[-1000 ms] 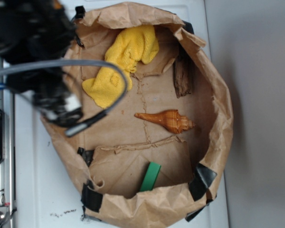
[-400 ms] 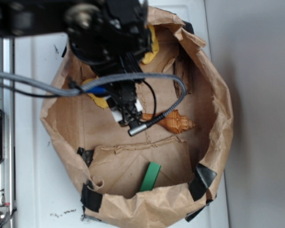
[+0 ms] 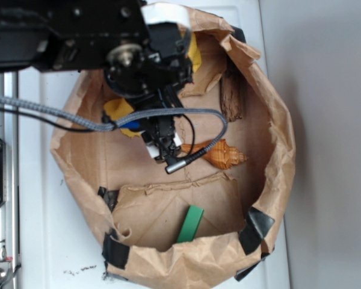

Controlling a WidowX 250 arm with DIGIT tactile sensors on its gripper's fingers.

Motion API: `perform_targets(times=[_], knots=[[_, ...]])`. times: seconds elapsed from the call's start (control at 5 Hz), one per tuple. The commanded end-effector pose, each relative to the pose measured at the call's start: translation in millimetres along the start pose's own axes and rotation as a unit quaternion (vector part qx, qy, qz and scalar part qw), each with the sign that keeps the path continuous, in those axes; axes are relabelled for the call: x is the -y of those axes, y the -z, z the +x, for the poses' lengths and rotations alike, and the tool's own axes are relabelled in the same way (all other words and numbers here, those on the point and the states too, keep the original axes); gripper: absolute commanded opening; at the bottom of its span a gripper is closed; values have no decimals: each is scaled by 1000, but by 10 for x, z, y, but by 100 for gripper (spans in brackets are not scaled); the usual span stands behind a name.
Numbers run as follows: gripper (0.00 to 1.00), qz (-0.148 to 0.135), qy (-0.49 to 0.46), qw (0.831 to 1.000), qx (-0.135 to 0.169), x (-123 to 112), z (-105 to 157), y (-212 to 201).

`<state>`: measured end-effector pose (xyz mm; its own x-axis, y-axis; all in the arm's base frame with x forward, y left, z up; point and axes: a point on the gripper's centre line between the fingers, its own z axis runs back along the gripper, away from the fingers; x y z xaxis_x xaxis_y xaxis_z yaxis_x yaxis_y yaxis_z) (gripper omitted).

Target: Grab the yellow cloth.

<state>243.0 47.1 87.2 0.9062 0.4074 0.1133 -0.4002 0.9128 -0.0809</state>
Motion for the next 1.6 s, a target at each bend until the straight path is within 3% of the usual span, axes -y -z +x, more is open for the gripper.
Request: perform_targets(times=[0.0, 0.4, 1.4], knots=[[100, -30, -110, 991, 69, -304, 286, -45], [100, -6, -147, 987, 69, -495, 527, 85], [100, 23, -109, 991, 76, -602, 232, 144]])
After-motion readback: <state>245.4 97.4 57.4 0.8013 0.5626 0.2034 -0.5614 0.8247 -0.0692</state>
